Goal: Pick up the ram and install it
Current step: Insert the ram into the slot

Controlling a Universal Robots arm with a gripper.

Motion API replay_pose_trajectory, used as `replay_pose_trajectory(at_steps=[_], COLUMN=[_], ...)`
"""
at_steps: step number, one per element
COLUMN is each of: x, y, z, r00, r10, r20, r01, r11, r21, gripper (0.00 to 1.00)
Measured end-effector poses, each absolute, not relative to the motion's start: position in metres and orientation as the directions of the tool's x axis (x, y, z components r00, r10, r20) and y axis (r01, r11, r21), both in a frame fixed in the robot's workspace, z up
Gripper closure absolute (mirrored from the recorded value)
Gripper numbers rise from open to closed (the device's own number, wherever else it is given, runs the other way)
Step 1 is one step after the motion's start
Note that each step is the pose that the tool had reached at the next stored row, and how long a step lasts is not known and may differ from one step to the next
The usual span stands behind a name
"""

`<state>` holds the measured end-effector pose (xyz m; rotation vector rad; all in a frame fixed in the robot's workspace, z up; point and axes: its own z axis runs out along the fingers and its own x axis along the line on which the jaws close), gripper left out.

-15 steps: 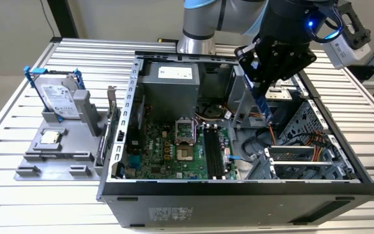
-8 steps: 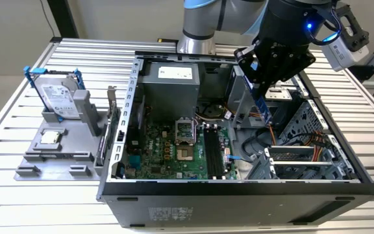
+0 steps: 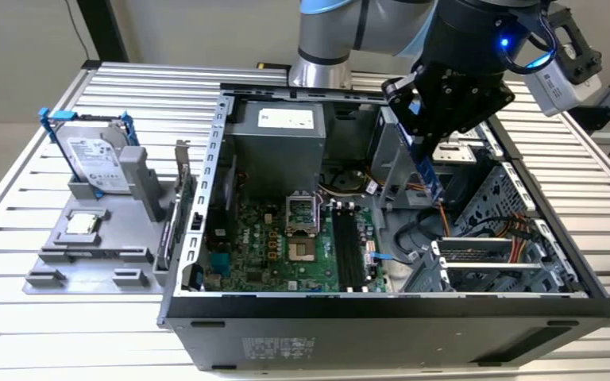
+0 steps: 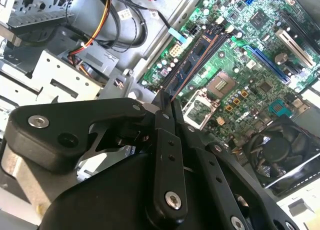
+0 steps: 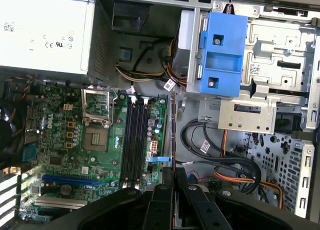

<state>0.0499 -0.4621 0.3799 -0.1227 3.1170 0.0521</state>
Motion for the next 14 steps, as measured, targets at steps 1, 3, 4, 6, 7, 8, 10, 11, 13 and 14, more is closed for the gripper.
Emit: replay_pose_trajectory(at_steps=[1,3,4,6,7,8,10,11,13,14], x=[0.050,0.049,0.049,0.048,0.047,0.047,0.047,0.046,0.046,0.045], y=[-0.462,-0.462,-0.462,-0.462,-0.462,-0.462,-0.462,-0.462,-0.462,-0.462], z=[0.380,0.379,0.378,0.375,0.374,0.373,0.371,0.369,0.366,0.364], r00=[-0.997,-0.997,-0.997,-0.998,-0.998,-0.999,-0.999,-1.000,-1.000,-1.000], r10=[-0.078,-0.077,-0.073,-0.061,-0.054,-0.048,-0.029,-0.017,0.006,0.016], r20=[-0.023,-0.023,-0.023,-0.023,-0.023,-0.023,-0.023,-0.023,-0.023,-0.023], r01=[-0.079,-0.077,-0.074,-0.061,-0.055,-0.049,-0.029,-0.018,0.006,0.016], r11=[0.996,0.996,0.997,0.998,0.998,0.998,0.999,0.999,0.999,0.999], r21=[0.032,0.033,0.033,0.032,0.033,0.032,0.033,0.033,0.033,0.033], gripper=[1.00,1.00,1.00,1.00,1.00,1.00,1.00,1.00,1.00,1.00])
